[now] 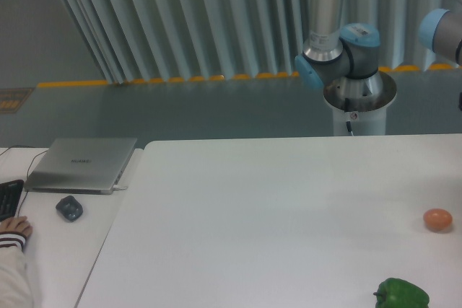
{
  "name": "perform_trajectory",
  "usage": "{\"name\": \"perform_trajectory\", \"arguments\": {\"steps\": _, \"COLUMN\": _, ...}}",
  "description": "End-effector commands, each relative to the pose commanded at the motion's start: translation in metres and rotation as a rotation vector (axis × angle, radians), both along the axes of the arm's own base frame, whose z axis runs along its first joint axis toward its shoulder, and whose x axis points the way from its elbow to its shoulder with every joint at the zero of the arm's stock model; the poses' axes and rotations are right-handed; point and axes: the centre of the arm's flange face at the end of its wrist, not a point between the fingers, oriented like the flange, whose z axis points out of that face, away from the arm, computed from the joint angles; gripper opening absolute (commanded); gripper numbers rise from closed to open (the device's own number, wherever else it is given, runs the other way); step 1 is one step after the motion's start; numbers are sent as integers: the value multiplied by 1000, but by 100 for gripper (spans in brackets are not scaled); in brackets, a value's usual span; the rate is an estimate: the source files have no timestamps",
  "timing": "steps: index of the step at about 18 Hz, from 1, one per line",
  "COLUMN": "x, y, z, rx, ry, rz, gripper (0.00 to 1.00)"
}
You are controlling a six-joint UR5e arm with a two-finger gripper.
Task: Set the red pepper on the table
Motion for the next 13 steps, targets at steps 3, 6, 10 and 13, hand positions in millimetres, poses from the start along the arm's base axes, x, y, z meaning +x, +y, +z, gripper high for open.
{"name": "perform_trajectory", "arguments": {"steps": 3, "x": -13, "y": -9, "z": 4, "rx": 26, "ry": 7, "rz": 230, "gripper": 100}}
{"name": "perform_trajectory", "arguments": {"steps": 6, "x": -42, "y": -23, "z": -5, "rx": 51, "ry": 32, "rz": 385, "gripper": 100}}
{"name": "perform_trajectory", "arguments": {"steps": 10, "x": -79, "y": -42, "z": -11, "rx": 98, "ry": 33, "rz": 580, "gripper": 100}}
{"name": "perform_trajectory", "arguments": {"steps": 13, "x": -95, "y": -35, "z": -17, "rx": 145, "ry": 5, "rz": 704, "gripper": 100}}
